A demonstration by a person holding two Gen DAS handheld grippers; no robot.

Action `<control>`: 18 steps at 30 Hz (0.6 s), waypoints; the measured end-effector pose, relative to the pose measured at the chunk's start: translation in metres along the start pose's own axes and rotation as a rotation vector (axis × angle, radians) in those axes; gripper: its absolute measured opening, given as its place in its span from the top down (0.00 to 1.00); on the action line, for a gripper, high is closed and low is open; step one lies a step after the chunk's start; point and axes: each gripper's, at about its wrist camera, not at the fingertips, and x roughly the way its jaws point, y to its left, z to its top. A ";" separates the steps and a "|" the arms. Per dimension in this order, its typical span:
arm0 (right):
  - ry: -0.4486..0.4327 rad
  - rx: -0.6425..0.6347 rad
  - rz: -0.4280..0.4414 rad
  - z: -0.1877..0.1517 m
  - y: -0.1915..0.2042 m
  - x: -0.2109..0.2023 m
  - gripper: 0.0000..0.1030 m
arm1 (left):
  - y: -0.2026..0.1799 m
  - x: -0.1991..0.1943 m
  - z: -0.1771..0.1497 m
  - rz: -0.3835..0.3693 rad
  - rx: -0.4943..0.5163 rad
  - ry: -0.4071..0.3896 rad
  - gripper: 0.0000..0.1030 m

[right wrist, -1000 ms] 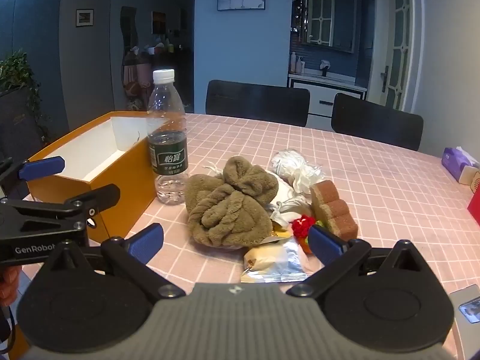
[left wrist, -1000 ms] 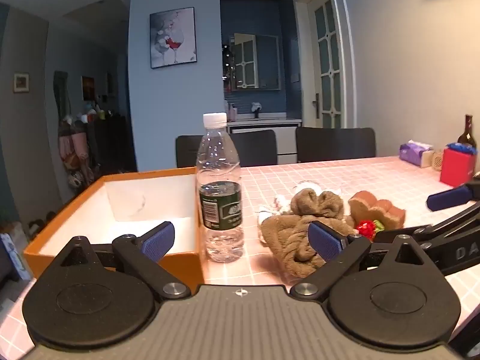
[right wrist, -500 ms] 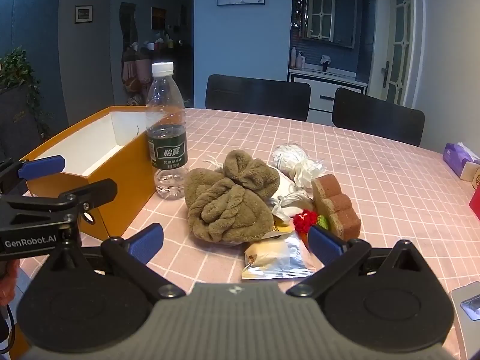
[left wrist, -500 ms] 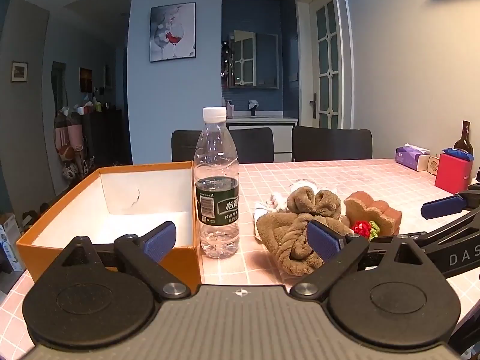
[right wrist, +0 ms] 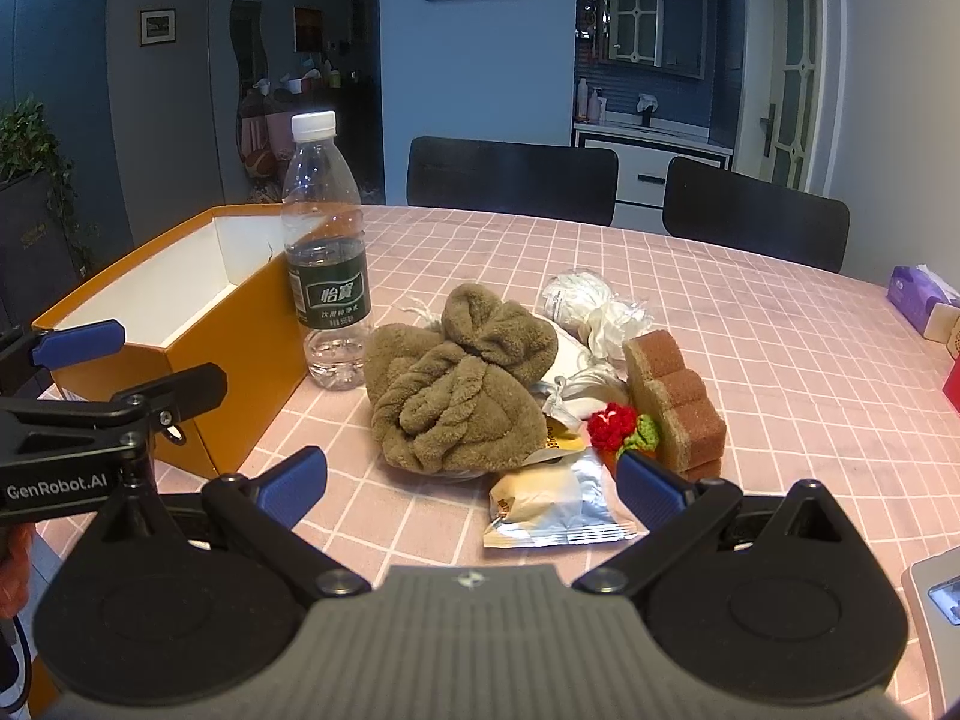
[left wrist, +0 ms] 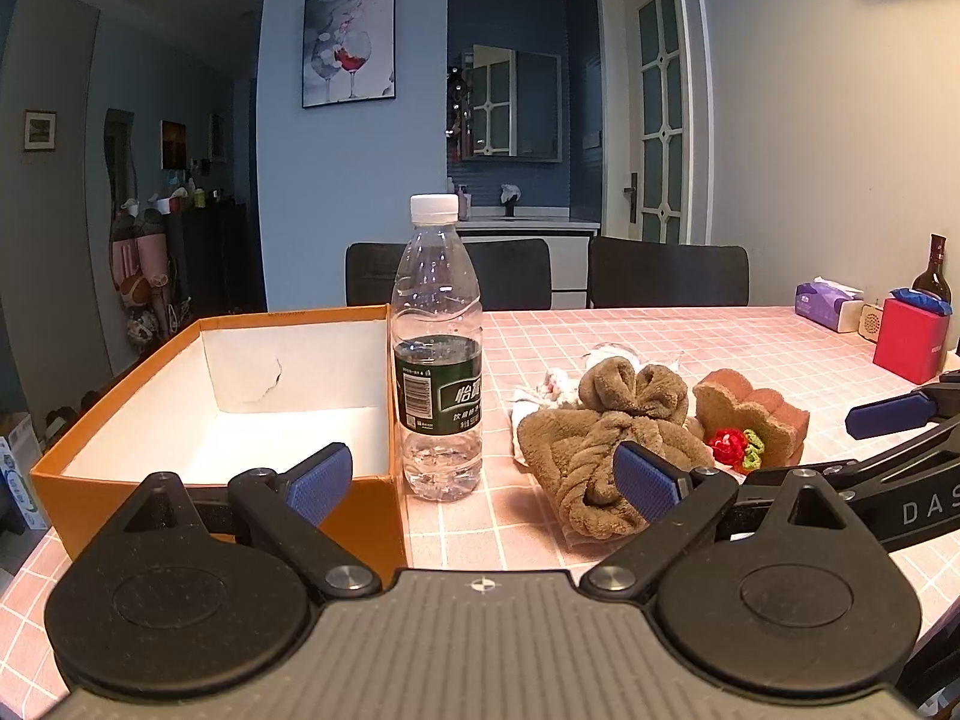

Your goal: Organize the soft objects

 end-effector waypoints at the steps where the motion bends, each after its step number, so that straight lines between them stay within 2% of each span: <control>1: 0.002 -0.001 0.000 0.000 0.001 0.001 0.02 | 0.000 0.000 0.000 0.001 0.000 0.001 0.00; 18: 0.023 0.008 -0.024 -0.001 -0.003 0.006 0.02 | 0.003 0.003 -0.002 0.006 -0.010 0.027 0.00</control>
